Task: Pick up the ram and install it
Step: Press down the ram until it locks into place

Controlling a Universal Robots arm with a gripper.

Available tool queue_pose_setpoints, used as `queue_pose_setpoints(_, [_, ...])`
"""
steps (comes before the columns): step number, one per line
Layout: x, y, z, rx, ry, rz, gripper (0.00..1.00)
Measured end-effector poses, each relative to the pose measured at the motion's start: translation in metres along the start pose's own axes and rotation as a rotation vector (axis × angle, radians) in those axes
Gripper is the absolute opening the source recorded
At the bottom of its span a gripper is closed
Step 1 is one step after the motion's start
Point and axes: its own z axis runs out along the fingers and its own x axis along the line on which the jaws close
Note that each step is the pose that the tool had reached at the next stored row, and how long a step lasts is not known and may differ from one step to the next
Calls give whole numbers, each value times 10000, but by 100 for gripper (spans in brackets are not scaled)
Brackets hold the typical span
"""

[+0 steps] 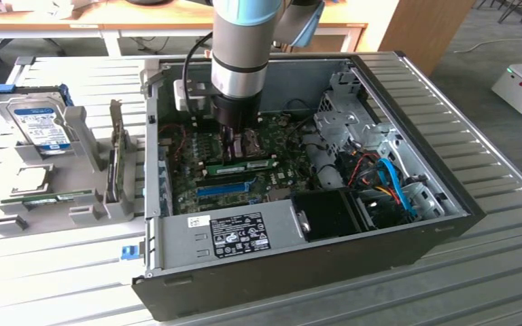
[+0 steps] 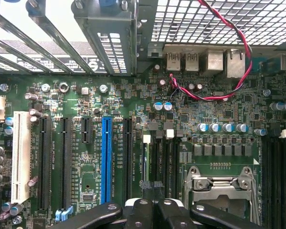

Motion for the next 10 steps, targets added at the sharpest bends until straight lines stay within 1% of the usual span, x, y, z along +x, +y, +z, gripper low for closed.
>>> queue_pose_setpoints(2, [-2, -1, -15, 7, -8, -1, 11])
queue_pose_setpoints(3, [-1, 1, -29, -1, 2, 0, 11])
queue_pose_setpoints(6, [-1, 3, -68, -2, 5, 0, 11])
queue_pose_setpoints(10, [-3, 5, -144, -2, 5, 0, 11])
